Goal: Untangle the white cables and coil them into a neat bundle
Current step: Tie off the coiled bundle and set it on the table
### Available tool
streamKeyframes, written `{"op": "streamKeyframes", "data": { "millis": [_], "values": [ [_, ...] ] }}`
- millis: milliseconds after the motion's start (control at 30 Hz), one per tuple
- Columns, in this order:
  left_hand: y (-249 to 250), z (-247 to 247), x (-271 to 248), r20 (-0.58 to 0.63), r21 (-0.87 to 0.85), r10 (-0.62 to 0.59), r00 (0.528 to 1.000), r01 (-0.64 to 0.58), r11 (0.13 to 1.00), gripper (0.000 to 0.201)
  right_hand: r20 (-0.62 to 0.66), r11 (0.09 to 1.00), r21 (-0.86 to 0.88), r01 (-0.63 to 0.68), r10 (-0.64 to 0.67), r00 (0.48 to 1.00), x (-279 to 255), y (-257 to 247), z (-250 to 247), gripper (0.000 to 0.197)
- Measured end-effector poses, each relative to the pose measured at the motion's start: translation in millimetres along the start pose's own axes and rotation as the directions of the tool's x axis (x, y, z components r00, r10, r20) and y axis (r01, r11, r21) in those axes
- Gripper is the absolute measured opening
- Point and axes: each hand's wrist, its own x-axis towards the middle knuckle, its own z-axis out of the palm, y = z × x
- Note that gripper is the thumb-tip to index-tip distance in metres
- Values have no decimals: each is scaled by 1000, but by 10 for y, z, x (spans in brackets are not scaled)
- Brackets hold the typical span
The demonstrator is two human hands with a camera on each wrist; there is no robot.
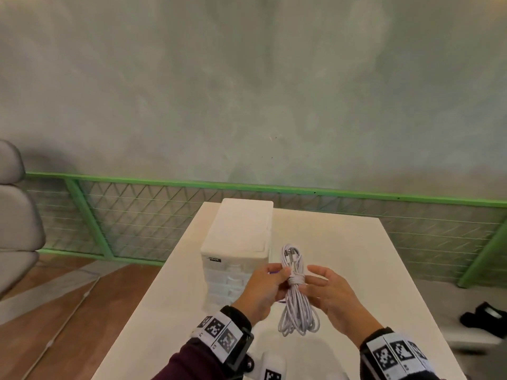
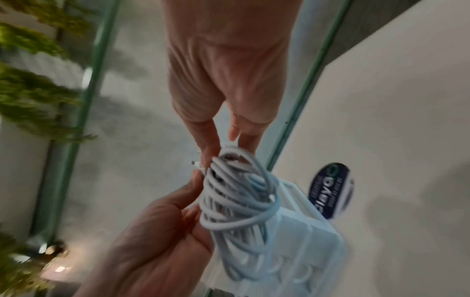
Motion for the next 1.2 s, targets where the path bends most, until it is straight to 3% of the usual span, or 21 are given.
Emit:
{"op": "streamKeyframes", "data": {
  "millis": [100, 267, 333, 433, 500, 600, 700, 833, 933, 1000, 1100, 1200],
  "values": [
    [-329, 80, -36, 64, 61, -25, 998, 21, 998, 18, -70, 998, 43, -38, 41, 997, -64, 301, -136, 23],
    [-939, 69, -69, 206, 275, -121, 971, 61, 960, 39, -122, 985, 16, -172, 172, 977, -64, 863, -353, 20],
    [-1149, 57, -34, 208, 400, -173, 963, 78, 913, 41, -124, 971, 1, -238, 236, 964, -53, 1044, -425, 20],
    [-1380, 68, 51, 174, 591, -231, 957, 86, 802, 59, -129, 956, 1, -295, 293, 948, -33, 1236, -530, 23],
    [-1408, 71, 65, 144, 725, -184, 972, 23, 688, 59, -131, 952, -7, -305, 301, 944, -44, 1284, -541, 25],
    [-1485, 82, 104, 132, 808, -169, 977, -7, 590, 62, -148, 932, -80, -354, 340, 929, 3, 1412, -592, 25],
    [-1595, 55, 142, 121, 827, -196, 973, 10, 561, 61, -155, 908, -205, -365, 338, 928, 10, 1467, -619, 22],
    [-1666, 55, 197, 128, 778, -227, 965, 44, 626, 56, -189, 793, -531, -299, 233, 954, 53, 1401, -668, 16],
    [-1709, 16, 205, 130, 684, -279, 951, 117, 720, 65, -111, 667, -712, -219, 201, 973, 67, 1359, -625, 7],
    [-1676, 7, 215, 90, 562, -292, 952, 194, 804, 62, -118, 639, -748, -182, 141, 983, 59, 1365, -589, 11],
    [-1611, 4, 227, 22, 435, -302, 953, 263, 862, 39, -155, 723, -671, -167, 85, 984, -5, 1400, -586, 43],
    [-1567, 35, 239, -3, 383, -344, 939, 319, 867, 37, -77, 632, -770, -90, 48, 996, 1, 1457, -610, 43]
  ]
}}
